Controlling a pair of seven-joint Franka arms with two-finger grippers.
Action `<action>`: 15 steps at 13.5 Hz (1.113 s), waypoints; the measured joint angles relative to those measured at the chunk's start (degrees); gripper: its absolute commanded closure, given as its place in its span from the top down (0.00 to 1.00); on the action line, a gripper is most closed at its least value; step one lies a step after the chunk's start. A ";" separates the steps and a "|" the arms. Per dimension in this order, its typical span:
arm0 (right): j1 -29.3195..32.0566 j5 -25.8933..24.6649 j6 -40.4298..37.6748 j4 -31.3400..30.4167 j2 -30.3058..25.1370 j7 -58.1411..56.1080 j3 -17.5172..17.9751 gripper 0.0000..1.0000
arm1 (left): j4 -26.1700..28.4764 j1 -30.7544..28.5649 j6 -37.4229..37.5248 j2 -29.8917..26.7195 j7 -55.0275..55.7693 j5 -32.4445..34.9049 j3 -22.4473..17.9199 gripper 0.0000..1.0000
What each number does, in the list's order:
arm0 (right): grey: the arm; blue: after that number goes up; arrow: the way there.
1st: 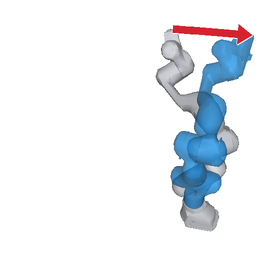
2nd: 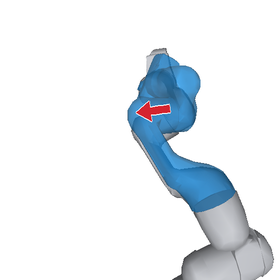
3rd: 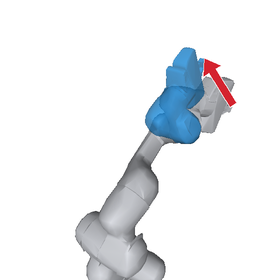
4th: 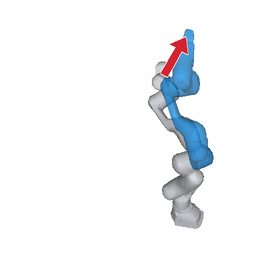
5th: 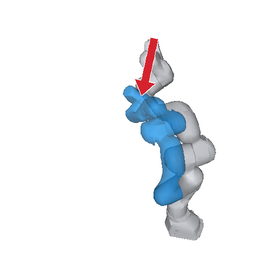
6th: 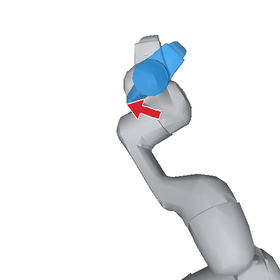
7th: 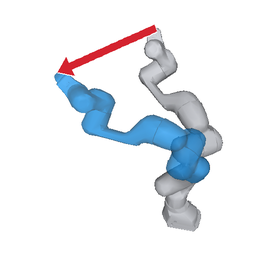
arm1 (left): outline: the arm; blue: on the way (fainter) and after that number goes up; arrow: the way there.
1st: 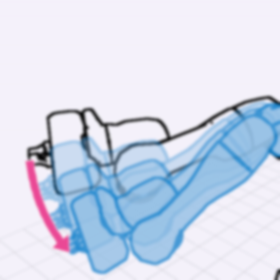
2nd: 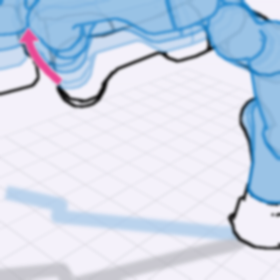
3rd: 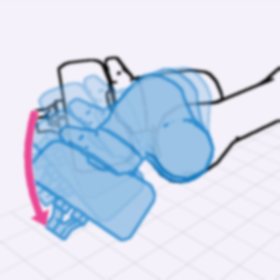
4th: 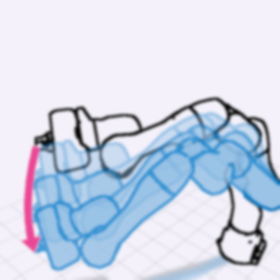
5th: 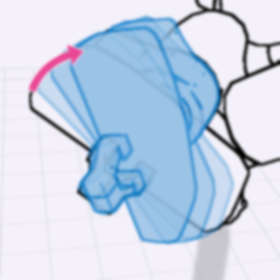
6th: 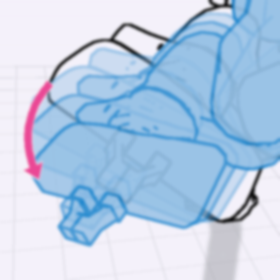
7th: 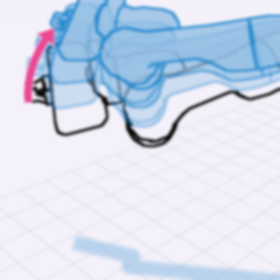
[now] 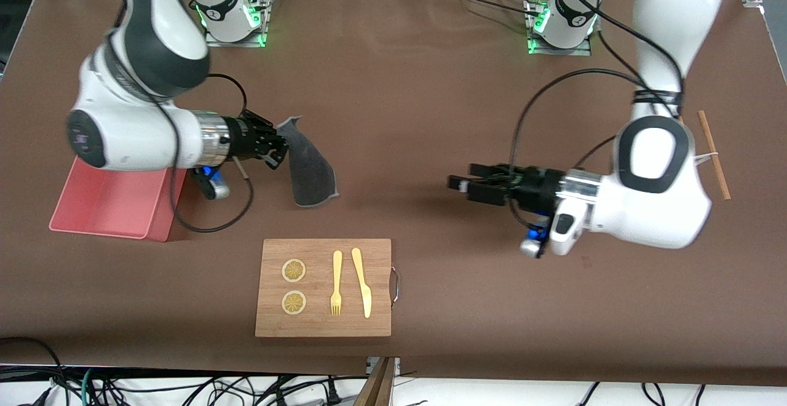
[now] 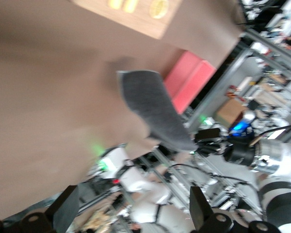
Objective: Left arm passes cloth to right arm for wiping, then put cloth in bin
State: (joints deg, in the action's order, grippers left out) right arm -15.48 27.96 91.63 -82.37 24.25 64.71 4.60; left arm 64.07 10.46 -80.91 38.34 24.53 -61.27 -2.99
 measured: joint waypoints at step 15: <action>-16.04 -9.50 3.66 -0.28 10.31 -3.46 0.32 0.00 | 12.65 -8.76 10.27 -28.39 -9.21 56.35 3.89 1.00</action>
State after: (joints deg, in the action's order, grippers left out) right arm -31.53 18.46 95.29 -82.64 34.56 61.26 4.91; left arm 76.72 1.70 -70.64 9.95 15.32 -4.92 0.90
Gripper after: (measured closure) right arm 0.978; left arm 0.000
